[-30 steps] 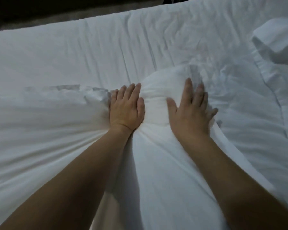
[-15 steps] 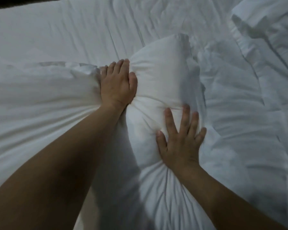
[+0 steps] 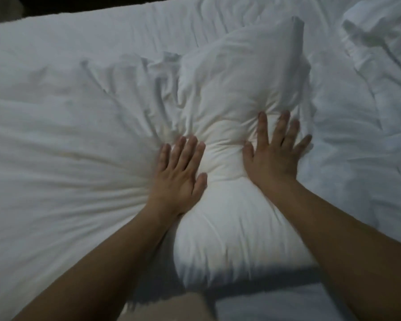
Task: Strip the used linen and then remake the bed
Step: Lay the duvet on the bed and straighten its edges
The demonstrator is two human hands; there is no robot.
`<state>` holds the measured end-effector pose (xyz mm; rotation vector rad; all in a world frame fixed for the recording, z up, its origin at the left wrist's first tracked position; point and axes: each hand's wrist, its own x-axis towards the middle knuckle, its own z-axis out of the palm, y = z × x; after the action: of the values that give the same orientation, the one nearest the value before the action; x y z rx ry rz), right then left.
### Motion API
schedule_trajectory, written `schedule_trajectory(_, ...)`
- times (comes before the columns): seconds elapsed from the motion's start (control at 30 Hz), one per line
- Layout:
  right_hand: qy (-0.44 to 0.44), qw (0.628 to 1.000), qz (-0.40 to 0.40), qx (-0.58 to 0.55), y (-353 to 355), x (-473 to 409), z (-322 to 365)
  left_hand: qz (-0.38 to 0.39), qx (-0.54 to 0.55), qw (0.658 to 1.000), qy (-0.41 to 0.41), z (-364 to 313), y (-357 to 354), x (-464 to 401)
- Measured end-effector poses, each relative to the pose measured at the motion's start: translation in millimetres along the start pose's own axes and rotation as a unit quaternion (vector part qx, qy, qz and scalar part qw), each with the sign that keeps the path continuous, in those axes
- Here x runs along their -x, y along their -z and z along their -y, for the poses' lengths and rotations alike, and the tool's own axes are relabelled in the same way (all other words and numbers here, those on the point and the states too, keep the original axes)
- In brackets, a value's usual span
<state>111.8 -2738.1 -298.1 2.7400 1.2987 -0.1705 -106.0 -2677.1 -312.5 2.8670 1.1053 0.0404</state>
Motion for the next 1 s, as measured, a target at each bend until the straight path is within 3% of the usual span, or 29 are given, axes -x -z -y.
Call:
schedule_trajectory(0.13, 0.058, 0.998, -0.038, -0.011, 26, 69, 18, 0.006, 0.007, 1.000, 0.019, -3, 11, 28)
schedule_trajectory(0.27, 0.102, 0.994, -0.032, -0.007, 7, 135, 3, 0.028, 0.022, 0.999, 0.032, 6, 30, 63)
schedule_trajectory(0.57, 0.069, 0.996, -0.042, 0.032, -4, 150, -9, 0.012, -0.038, 0.988, 0.151, 142, 64, 197)
schedule_trajectory(0.67, 0.009, 0.998, 0.001, 0.060, 3, 158, 5, 0.017, -0.044, 0.976, 0.214, 170, 62, 248)
schedule_trajectory(0.77, -0.031, 0.999, 0.038, 0.017, 17, 184, 49, 0.037, -0.040, 0.965, 0.258, 165, 54, 261)
schedule_trajectory(0.87, 0.050, 0.994, 0.095, -0.008, 33, 232, 107, 0.063, -0.026, 0.960, 0.273, 152, 62, 269)
schedule_trajectory(1.0, 0.155, 0.966, 0.208, -0.008, 79, 306, 136, 0.142, -0.013, 0.940, 0.310, 165, 96, 366)
